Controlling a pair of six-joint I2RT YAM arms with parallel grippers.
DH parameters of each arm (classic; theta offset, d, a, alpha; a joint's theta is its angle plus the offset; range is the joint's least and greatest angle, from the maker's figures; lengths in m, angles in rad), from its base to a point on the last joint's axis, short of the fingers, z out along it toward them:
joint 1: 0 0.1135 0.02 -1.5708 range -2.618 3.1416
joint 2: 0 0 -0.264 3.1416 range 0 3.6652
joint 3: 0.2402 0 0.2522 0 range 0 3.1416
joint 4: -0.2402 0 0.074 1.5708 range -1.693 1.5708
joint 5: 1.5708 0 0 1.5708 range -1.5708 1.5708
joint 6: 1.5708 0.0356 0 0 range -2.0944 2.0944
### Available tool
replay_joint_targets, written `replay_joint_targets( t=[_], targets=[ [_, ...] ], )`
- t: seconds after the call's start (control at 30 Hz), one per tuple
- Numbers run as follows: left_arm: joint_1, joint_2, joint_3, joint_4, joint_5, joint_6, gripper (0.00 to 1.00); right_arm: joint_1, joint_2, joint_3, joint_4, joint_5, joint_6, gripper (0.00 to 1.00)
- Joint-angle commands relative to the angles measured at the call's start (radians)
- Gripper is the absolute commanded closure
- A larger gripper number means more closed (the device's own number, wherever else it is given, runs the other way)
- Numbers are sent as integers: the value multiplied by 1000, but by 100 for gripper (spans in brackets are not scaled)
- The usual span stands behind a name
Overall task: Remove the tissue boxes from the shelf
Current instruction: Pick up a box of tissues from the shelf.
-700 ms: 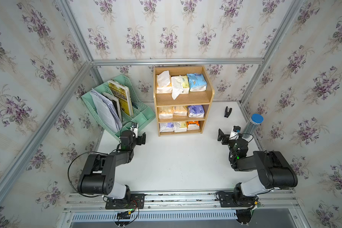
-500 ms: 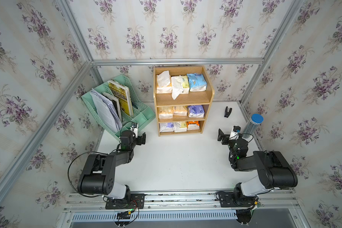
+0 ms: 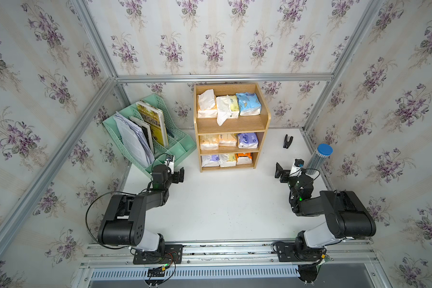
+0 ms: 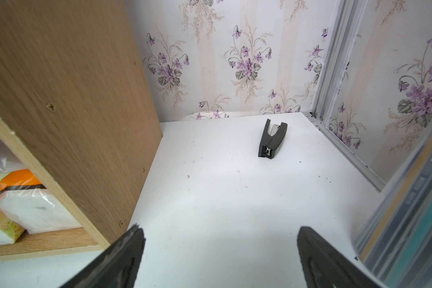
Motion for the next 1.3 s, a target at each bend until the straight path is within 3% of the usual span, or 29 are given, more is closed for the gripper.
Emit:
replay_joint_targets(
  t=[0.0, 0.17, 0.23, 0.37, 0.47, 0.67, 0.77, 1.0, 1.27],
  targets=[
    [-1, -46, 26, -53, -147, -23, 1, 1, -4, -6, 19, 20, 4, 0],
    [-8, -221, 237, -594, -217, -173, 1, 4, -141, 13, -134, 114, 39, 0],
    [-16, -284, 272, -723, -234, -264, 1, 4, -243, 78, -382, 164, 125, 0],
    [-23, -455, 271, -820, -113, -394, 1, 4, -344, 225, -785, 122, 249, 0],
    [-40, -556, 316, -902, -47, -447, 1, 7, -380, 291, -921, -10, 290, 3],
    [-86, -661, 510, -1084, 90, -417, 1, 45, -493, 370, -1059, -111, 420, 8],
    [-96, -671, 623, -1135, 172, -394, 1, 120, -525, 409, -1079, -108, 439, 11],
    [-101, -565, 821, -1123, 360, -380, 1, 416, -425, 658, -1191, 71, 447, 12],
    [-129, -343, 1041, -1125, 432, -366, 1, 517, -283, 871, -1113, 34, 615, 18]
  ],
)
